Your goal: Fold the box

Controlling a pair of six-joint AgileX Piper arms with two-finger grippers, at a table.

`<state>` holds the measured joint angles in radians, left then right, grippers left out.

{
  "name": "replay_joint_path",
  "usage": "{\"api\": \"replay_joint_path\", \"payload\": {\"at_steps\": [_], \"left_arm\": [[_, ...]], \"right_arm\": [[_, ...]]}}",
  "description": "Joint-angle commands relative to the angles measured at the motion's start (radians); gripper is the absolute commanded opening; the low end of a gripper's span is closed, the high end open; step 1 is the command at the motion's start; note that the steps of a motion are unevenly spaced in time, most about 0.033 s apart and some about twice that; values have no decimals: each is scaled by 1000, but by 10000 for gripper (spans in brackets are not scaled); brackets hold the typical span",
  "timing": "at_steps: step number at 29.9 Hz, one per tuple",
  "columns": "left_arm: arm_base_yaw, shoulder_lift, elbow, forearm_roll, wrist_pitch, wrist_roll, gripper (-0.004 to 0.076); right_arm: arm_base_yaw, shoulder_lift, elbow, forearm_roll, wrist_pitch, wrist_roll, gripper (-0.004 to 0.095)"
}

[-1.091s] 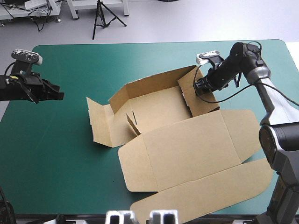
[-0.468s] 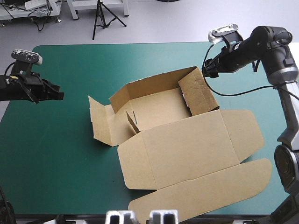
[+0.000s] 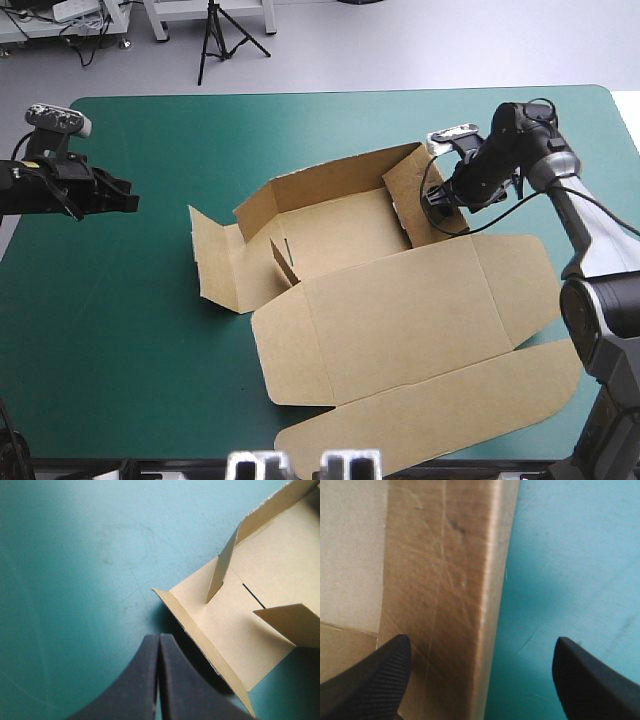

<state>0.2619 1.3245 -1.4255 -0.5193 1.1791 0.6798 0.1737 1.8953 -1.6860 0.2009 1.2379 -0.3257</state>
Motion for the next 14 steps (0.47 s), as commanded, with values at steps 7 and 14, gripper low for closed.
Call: {"api": "replay_joint_path", "payload": {"at_steps": [7,14], "left_arm": [[0,-23,-34,-60,-34,-5,-9],[0,-23,-34,-77,-32,-9,-9]], "right_arm": [[111,47,-70,-129,11,-3,502],[119,43,-184,-132,11,-13,-15]]}}
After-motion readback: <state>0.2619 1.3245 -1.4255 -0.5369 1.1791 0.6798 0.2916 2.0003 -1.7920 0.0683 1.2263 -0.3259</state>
